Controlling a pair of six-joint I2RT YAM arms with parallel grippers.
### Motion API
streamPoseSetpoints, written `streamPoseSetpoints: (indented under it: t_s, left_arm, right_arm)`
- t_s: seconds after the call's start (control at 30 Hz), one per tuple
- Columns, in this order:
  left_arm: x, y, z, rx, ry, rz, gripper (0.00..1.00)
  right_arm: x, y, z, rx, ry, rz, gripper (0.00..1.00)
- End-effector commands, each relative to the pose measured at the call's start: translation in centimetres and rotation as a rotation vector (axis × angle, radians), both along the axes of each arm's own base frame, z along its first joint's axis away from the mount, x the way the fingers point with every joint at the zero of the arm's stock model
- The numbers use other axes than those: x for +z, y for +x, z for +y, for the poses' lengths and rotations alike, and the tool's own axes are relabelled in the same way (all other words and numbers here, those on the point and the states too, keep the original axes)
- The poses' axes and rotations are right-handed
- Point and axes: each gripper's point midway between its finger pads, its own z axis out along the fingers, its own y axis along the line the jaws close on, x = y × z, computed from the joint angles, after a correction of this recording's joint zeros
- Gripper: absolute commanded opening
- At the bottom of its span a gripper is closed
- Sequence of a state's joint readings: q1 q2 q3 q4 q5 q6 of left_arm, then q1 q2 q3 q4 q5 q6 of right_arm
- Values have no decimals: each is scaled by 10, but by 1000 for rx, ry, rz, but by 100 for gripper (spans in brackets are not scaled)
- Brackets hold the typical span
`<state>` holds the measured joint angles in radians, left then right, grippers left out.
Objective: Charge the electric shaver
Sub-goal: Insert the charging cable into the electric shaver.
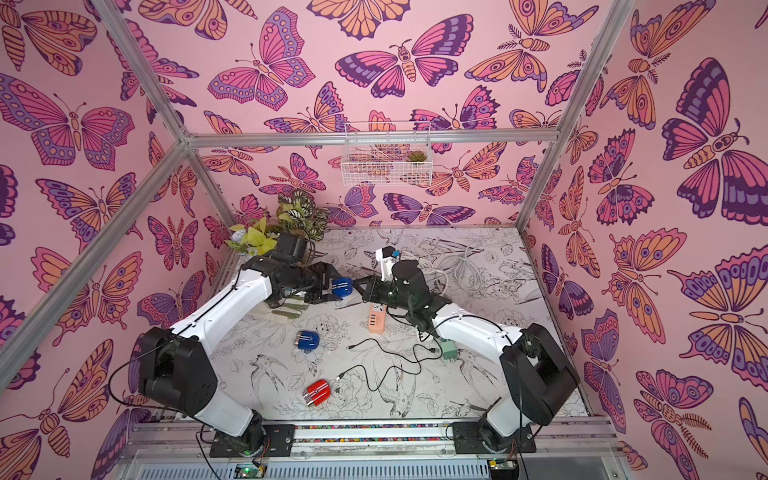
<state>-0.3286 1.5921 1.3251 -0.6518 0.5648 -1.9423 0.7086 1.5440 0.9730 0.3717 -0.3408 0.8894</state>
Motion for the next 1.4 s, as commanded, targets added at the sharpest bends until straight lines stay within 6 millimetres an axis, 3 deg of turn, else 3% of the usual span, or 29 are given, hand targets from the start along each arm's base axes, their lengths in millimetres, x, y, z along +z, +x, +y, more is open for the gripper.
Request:
streamPoseSetpoints:
  t_s: [0.0,0.33,0.7,0.93,1.1,1.2,1.37]
  left_arm:
    - [9,-5,-14,-48,-42,-7,0]
    - [15,-4,-14,-46,-48,-21,0]
    - [13,-2,-15,-34,-47,-14,0]
    - [19,4,-16,-38,-50,-38,0]
    - [16,-2,-21,-58,-49,-29,0]
    - [15,-3,-22,-60,-47,-25,0]
    - [28,2,-26,-61,-57,-57,0]
  right_arm:
    - [9,-4,11,33,8,-7,0]
    - [-8,8,-7,-28,-64,-5,0]
    - [-2,-14,19,59,-88,-34,0]
    - [-14,-19,16,71,-121,32,0]
    - [11,-4,24,90,35,35,0]
    - [25,-5,34,125,16,13,0]
    - [-14,-5,31,92,-97,51,0]
